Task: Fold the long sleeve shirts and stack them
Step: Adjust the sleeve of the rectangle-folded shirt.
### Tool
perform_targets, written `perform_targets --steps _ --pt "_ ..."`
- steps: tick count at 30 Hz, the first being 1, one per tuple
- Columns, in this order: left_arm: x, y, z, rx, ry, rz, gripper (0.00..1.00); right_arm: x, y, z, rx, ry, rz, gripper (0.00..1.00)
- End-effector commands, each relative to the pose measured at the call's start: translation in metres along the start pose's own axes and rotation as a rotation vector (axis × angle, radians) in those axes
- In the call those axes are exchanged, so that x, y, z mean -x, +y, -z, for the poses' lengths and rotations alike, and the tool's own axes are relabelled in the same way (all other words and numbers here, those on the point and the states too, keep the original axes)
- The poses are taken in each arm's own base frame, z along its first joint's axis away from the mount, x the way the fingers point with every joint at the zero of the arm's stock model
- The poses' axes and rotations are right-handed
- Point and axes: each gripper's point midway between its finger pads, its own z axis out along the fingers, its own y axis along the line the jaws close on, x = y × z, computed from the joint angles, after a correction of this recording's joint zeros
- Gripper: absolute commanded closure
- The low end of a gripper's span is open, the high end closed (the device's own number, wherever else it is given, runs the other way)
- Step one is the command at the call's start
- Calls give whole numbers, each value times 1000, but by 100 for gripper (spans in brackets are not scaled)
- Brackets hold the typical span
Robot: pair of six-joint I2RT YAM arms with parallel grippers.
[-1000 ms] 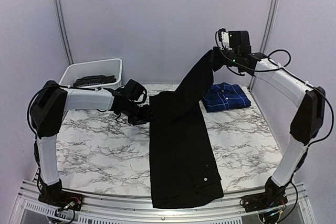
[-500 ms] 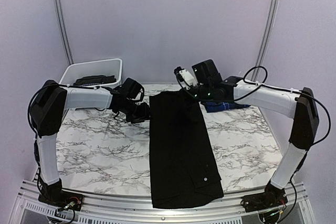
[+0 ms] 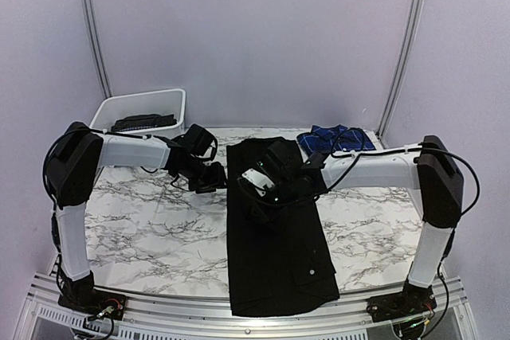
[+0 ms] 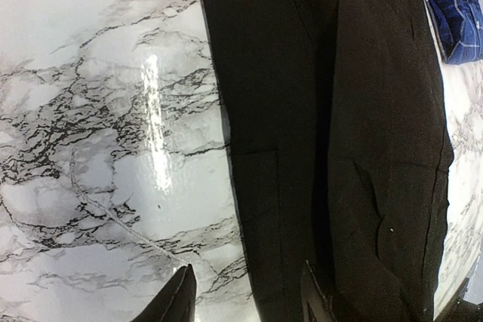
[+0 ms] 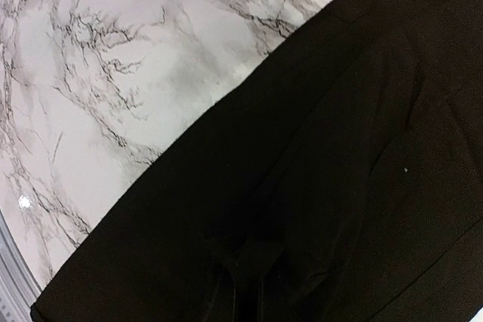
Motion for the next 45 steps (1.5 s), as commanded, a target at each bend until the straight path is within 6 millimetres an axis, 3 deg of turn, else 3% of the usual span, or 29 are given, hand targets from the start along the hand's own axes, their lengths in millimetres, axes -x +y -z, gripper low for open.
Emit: perform_targets --steps 1,6,15,18,21,25,27,30,34,36,42,45 --pt "4 -4 14 -16 -17 -12 50 1 6 0 13 6 -12 99" --pt "5 -7 12 -27 -12 -15 50 5 19 4 68 -12 -7 90" --pt "4 -7 8 -31 1 -18 51 1 52 16 209 -34 -29 83" --pt "2 -7 6 -34 8 -16 51 -6 53 14 211 -14 -35 80" --pt "-2 -8 7 -42 20 -20 51 -13 59 18 243 -4 -42 69" --pt "-13 -12 11 -55 37 -37 48 -13 63 39 255 -40 -45 50" --pt "-19 -13 13 -59 45 -44 47 -11 57 48 224 -62 -63 45" --pt "-32 -16 13 -66 68 -55 47 -11 37 50 165 -75 -127 46" --pt "-45 -24 11 -80 88 -73 47 -20 19 34 116 -62 -205 56" --pt "-51 -29 9 -87 99 -81 47 -20 16 22 106 -60 -215 56" --pt "-69 -49 8 -111 125 -128 47 -34 -25 5 -25 -39 -317 56" --pt "-80 -54 4 -115 145 -142 47 -43 -26 0 -22 -24 -330 56"
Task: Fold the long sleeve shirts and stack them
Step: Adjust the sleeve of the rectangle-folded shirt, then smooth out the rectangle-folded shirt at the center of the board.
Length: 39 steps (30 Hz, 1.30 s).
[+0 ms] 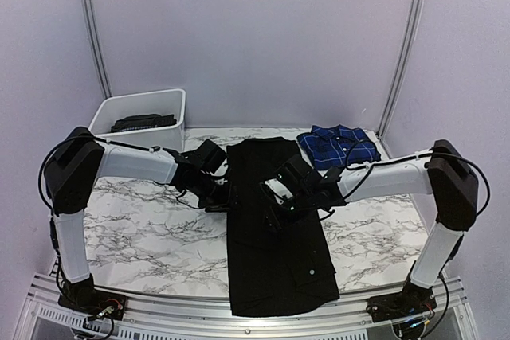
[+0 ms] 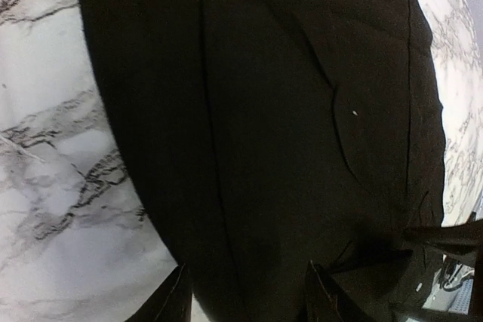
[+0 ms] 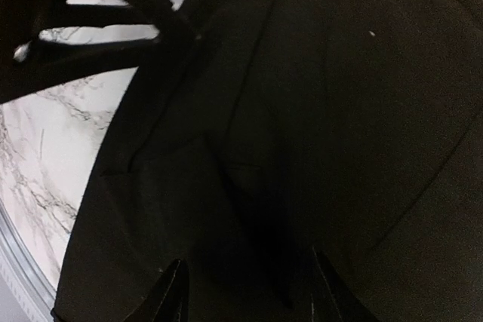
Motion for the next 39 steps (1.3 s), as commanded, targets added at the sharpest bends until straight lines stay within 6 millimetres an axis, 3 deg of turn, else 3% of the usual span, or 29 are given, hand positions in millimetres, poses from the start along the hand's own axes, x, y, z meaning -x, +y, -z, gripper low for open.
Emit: perform_targets --steps 1,8,15,21,34,36,39 --pt "-10 -20 3 -36 11 -41 47 3 -12 -4 -34 -34 -51 56" --pt "-15 -27 -1 -47 25 -49 47 -9 -6 -6 6 -25 -60 57" --pt "-17 -28 -1 -48 29 -52 47 -13 7 -2 24 -20 -43 85" --pt "-16 -30 2 -53 25 -54 47 -17 28 10 55 -27 17 100" --pt "-25 -29 9 -58 54 -64 48 -77 88 7 256 102 206 96" --pt "-29 -28 10 -58 63 -67 48 -80 91 7 265 111 212 91" --pt "-35 -27 14 -55 71 -68 49 -76 91 17 260 85 219 74"
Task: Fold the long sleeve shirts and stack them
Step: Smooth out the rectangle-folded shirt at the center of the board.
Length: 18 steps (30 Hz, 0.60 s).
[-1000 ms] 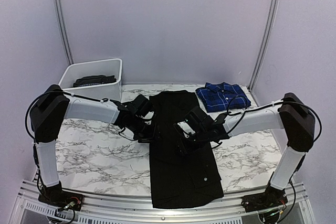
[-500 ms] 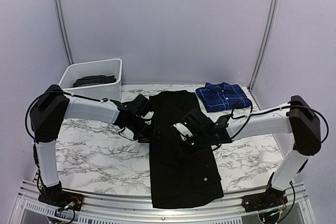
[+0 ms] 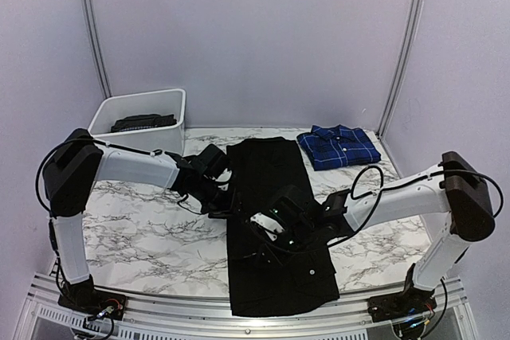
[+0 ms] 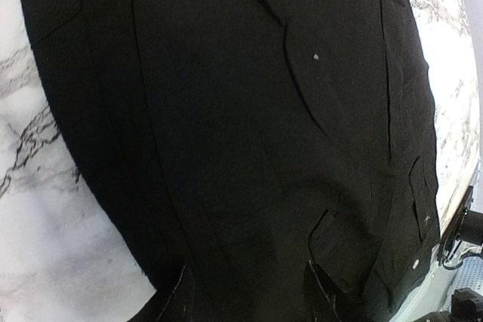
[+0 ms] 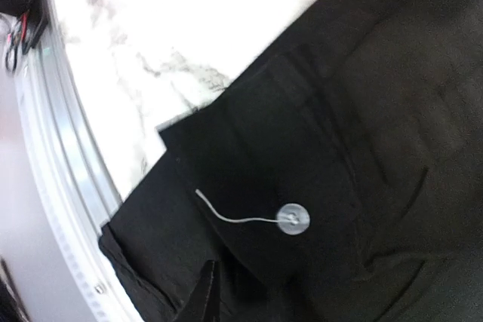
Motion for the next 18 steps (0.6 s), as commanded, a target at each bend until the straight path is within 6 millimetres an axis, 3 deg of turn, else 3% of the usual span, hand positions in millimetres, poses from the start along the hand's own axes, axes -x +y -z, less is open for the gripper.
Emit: perform_targets --steps 1,5,11,14,18 --pt "-12 -3 16 -5 19 -20 49 8 12 12 28 -38 40 69" --pt "-15 5 24 31 0 -1 50 23 7 33 -28 -87 35 56" --pt "1 40 31 123 -82 118 52 70 -76 74 -213 -246 -171 55" --pt "31 42 34 124 -142 120 52 105 -113 94 -269 -342 -229 60" --pt "82 55 35 170 -233 113 52 141 -154 105 -304 -430 -280 65"
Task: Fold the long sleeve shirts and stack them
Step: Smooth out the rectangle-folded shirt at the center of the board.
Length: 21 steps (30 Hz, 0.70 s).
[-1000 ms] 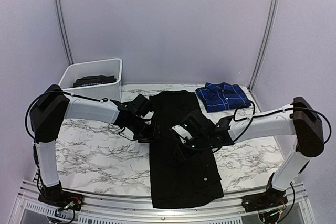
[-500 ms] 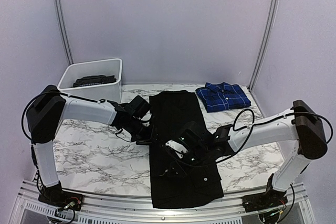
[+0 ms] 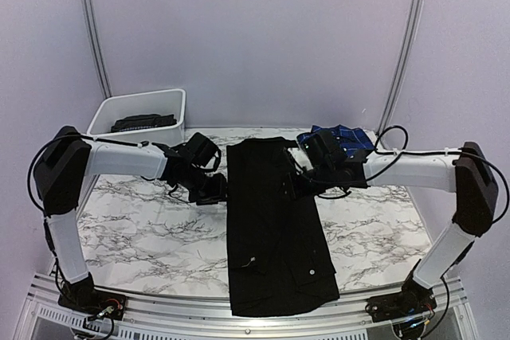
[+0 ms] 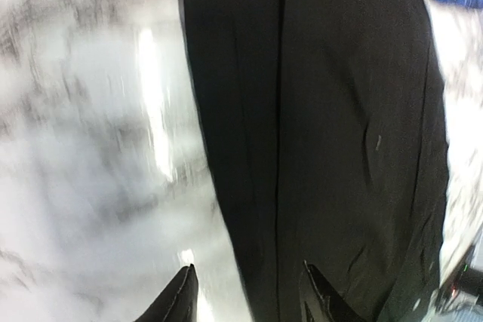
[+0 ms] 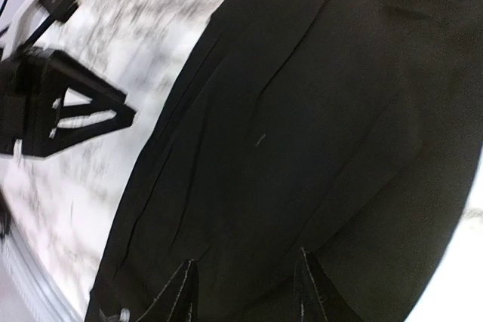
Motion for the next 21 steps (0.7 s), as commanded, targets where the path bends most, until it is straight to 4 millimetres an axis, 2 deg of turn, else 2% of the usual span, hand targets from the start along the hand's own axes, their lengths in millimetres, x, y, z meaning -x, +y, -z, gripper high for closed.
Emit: perform_targets --steps 1,5,8,12,15,21 --pt "60 11 -10 58 -119 6 53 59 -29 -10 -68 -121 -34 66" --pt "112 17 -17 118 -225 -21 53 94 -67 -31 -138 -147 -31 66" --pt "144 30 -30 185 -280 -35 52 104 -96 -52 -155 -130 -55 66" --pt "182 38 -44 238 -340 -44 49 110 -124 -61 -172 -119 -89 58" --pt "206 42 -53 265 -387 -45 48 108 -131 -65 -160 -110 -106 57" --pt "235 46 -75 297 -444 -61 48 99 -127 -73 -120 -79 -102 55"
